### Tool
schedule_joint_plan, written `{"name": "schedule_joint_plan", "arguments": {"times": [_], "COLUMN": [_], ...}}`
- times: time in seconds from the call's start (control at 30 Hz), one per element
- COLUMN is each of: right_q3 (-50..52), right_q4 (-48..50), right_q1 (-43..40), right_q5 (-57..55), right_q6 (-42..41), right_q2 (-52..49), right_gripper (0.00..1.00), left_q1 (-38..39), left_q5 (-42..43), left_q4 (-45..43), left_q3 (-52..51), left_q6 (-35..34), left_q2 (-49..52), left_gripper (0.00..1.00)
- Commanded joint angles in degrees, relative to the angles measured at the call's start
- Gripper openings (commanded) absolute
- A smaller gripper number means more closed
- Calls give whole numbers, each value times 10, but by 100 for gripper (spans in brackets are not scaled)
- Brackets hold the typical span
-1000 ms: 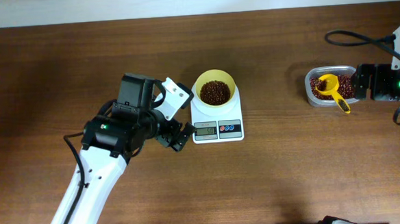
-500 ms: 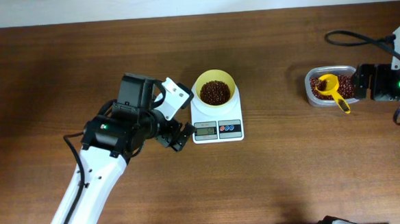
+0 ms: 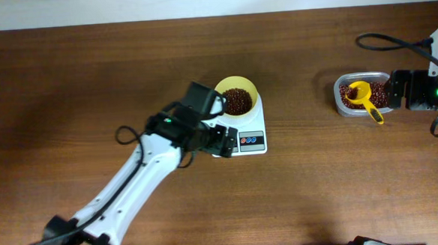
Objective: Scoop item into bowl and weigh 50g on scale
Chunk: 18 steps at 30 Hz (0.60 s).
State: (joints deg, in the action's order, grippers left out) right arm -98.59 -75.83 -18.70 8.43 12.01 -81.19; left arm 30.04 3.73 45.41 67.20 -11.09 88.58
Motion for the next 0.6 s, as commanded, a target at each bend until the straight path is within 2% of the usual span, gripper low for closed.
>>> {"name": "schedule_joint_plan", "arguments": {"times": [0.0,0.1,0.23,0.57], "right_q3": [-6,-6,-6,-6], "right_q4": [2,2,2,2], "right_q1": [-1,-1,-1,0], "right_q5": [-1,-1,-1,-1], "right_q6": [-2,-2,-2,-2], "right_q2": [1,1,1,1], "right_gripper": [99,99,99,99], "left_q1": [44,82,108,108], "left_q5": [-83,-123,-156,-158], "left_q4": [-9,-11,-13,-12], "left_q3": [-4,-4,-4,-4], "left_q6": [-176,-255,-263,-262], "left_q2": [39,57,60,60], "left_gripper": [99,99,99,99]}}
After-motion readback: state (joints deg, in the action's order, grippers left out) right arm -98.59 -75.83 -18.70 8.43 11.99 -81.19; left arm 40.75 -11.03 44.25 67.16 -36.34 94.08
